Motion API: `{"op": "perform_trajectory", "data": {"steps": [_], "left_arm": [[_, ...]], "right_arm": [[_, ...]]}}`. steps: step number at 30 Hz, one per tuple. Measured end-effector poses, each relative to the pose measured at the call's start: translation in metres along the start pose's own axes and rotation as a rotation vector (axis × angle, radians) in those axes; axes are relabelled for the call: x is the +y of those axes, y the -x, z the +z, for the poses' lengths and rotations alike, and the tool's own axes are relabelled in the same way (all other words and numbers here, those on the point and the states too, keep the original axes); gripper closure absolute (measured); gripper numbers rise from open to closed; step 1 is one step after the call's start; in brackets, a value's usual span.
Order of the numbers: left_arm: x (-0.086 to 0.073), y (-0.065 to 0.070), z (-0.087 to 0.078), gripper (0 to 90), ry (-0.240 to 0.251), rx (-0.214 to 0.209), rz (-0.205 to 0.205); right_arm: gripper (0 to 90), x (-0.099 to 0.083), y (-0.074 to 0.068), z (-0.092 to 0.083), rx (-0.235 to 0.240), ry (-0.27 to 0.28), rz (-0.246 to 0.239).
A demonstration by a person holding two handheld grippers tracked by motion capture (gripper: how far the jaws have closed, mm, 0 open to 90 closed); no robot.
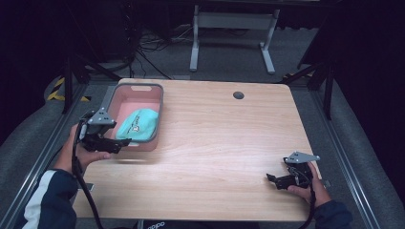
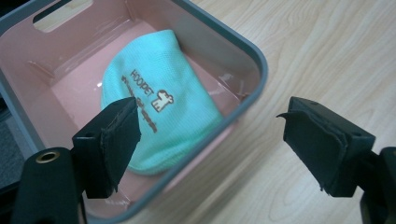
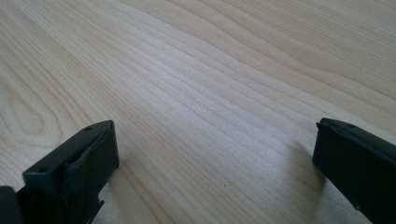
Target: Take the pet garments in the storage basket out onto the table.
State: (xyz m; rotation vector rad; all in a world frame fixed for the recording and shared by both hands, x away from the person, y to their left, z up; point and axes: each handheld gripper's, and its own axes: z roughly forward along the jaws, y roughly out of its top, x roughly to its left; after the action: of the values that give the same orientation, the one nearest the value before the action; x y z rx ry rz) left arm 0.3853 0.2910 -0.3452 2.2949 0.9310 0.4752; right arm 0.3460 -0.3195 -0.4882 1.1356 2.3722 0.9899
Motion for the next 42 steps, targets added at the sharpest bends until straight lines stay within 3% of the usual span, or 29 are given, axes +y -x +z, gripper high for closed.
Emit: {"op": "perform_trajectory", "data": {"steps": [5, 9, 14, 24, 26, 34, 35, 36, 37, 39, 42], "left_arm": [[0.012, -0.012, 0.017, 18.4, -0.050, -0.006, -0.022], [0.026, -0.023, 0.035, 17.6, -0.092, -0.004, -0.001], [0.036, -0.030, 0.058, 17.3, -0.151, -0.009, -0.010], [0.051, -0.046, 0.117, 18.6, -0.379, -0.050, -0.018], [0.051, -0.049, 0.127, 18.6, -0.428, -0.065, -0.039], [0.051, -0.060, 0.154, 18.8, -0.536, -0.020, -0.054], [0.047, -0.061, 0.161, 18.1, -0.566, -0.022, -0.083], [0.047, -0.061, 0.161, 17.1, -0.566, -0.022, -0.083], [0.044, -0.064, 0.165, 14.7, -0.575, -0.034, -0.117], [0.043, -0.066, 0.166, 13.5, -0.572, -0.040, -0.122], [0.042, -0.067, 0.165, 19.1, -0.561, -0.080, -0.136]], "right_arm": [[0.6, 0.000, 0.000, 0.000, -0.001, 0.000, 0.000], [0.6, 0.000, 0.000, 0.000, -0.001, 0.000, 0.001], [0.6, 0.000, 0.000, 0.000, -0.001, 0.000, 0.001], [0.7, 0.000, 0.000, 0.000, -0.001, 0.000, 0.001], [0.7, 0.000, -0.001, -0.001, 0.000, 0.001, 0.008], [0.7, -0.001, -0.001, -0.001, -0.007, -0.001, 0.011], [0.7, -0.001, -0.001, -0.001, -0.008, -0.001, 0.011], [0.7, -0.001, -0.001, -0.001, -0.008, -0.001, 0.011], [0.7, -0.001, -0.001, -0.001, -0.008, -0.001, 0.012], [0.7, -0.001, -0.001, -0.001, -0.009, 0.000, 0.011], [0.7, -0.002, -0.001, -0.002, -0.011, -0.001, 0.013]]}}
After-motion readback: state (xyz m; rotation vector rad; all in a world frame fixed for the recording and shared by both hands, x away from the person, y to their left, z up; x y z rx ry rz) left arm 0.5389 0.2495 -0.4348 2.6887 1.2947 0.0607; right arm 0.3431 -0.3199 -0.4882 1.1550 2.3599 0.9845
